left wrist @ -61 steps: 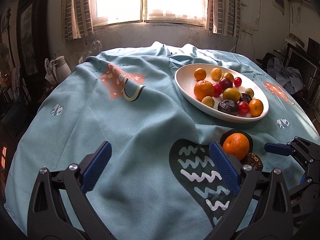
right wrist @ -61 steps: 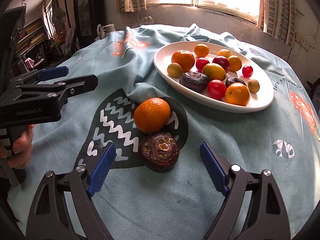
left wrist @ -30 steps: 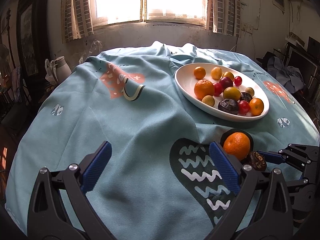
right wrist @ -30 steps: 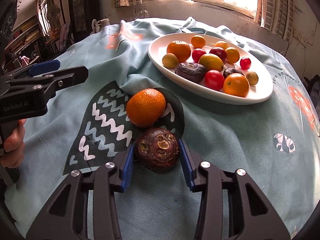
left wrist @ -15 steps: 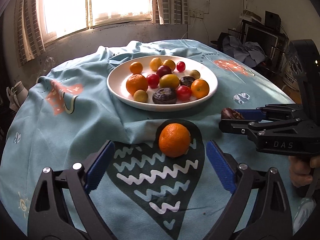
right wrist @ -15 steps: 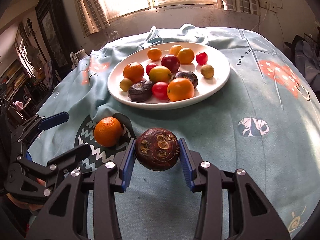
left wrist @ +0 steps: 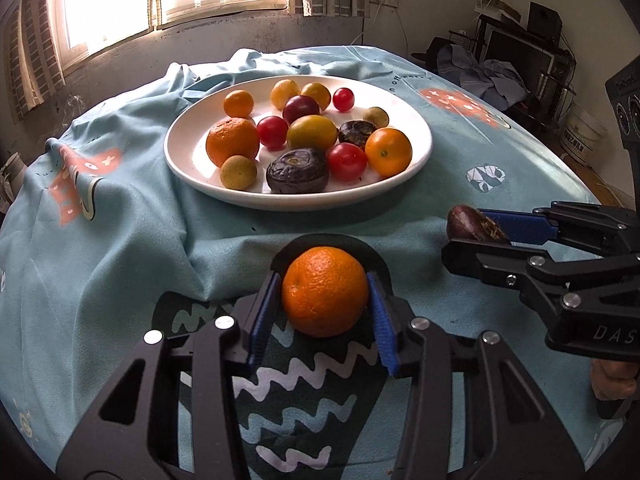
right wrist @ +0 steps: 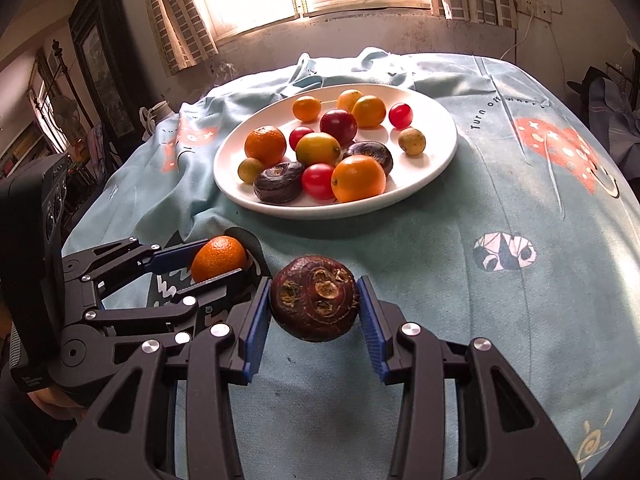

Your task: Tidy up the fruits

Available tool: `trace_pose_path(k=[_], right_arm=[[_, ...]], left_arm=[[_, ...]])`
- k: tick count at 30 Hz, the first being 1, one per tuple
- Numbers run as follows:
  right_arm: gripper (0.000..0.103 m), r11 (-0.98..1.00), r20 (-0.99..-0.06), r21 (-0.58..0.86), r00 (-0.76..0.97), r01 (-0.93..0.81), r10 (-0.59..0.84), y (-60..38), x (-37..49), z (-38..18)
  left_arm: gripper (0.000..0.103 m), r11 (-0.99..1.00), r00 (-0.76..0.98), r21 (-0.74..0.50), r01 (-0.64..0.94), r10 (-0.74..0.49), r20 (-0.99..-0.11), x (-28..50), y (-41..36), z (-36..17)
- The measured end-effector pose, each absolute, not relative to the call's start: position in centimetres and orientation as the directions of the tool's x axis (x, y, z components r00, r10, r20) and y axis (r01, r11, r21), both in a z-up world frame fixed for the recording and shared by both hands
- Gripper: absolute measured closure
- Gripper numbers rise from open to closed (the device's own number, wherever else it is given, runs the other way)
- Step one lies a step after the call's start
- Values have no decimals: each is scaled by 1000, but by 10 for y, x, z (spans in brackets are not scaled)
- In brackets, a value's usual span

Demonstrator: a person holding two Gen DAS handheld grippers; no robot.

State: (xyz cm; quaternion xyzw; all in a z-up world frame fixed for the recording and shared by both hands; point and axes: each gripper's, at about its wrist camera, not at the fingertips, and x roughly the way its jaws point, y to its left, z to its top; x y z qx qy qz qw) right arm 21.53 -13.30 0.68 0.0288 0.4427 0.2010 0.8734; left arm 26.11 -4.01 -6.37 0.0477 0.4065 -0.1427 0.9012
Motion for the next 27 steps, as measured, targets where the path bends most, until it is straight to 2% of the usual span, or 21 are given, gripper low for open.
trace_pose_path(k=[8,16,22,27], right_arm=[[60,916,-762,229,524,-330,379,-132,215,6],[60,903,-753,216,525,-371,396,-124,204,5],[60,861,-691,245,543,-446,478,-117,186,24],[60,880,-628,199,633,-432,452,-123,205,54]], left_arm=[[59,959,627,-19,284,-201,-753,254,-44,-67],[59,971,676,-60,231,-204,-708,228,-30,-47],[60,968,710,-102,227,-237,-663,207,-20,-21],[60,968,733,-113,226,-245,-635,235,-9,14]])
